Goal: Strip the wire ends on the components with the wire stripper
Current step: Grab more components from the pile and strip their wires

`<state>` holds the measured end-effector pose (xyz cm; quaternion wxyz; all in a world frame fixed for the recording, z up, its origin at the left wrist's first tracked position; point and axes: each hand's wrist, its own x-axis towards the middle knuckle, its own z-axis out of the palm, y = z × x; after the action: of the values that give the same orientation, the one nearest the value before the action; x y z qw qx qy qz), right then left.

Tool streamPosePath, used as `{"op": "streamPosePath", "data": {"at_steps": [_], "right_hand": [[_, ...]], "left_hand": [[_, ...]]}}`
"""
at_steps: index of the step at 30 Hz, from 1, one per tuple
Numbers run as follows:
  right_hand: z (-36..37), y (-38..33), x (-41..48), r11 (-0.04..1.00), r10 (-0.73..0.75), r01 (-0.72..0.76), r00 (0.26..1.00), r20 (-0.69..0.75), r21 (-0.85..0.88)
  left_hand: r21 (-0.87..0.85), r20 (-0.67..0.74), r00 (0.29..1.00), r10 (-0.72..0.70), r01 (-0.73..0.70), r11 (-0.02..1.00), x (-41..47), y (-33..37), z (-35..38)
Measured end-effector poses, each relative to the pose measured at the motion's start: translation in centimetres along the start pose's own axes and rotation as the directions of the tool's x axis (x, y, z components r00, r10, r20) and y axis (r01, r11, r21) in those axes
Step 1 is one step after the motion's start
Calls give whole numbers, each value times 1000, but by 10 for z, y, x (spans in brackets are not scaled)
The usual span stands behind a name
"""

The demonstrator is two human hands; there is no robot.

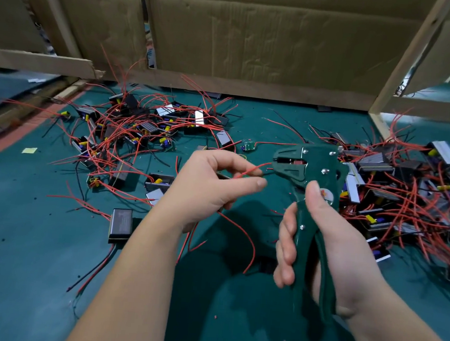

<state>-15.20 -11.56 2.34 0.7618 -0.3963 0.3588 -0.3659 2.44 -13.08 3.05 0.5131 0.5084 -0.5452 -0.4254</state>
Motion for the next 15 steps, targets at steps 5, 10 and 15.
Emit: {"op": "streamPosePath", "data": {"at_steps": [5, 10, 15], "right_hand": [[-4, -6, 1, 984, -53, 23, 984, 169, 175], [-11, -17, 1, 974, 8, -29, 996, 93, 225], [-7, -9, -1, 975, 158, -188, 960, 231, 114]], "left_hand": [[10, 42, 989, -140, 139, 990, -1, -3, 0], [-202, -75, 993, -94, 77, 976, 4, -1, -7], [-283, -87, 995, -53, 26, 959, 3, 0, -8]]}}
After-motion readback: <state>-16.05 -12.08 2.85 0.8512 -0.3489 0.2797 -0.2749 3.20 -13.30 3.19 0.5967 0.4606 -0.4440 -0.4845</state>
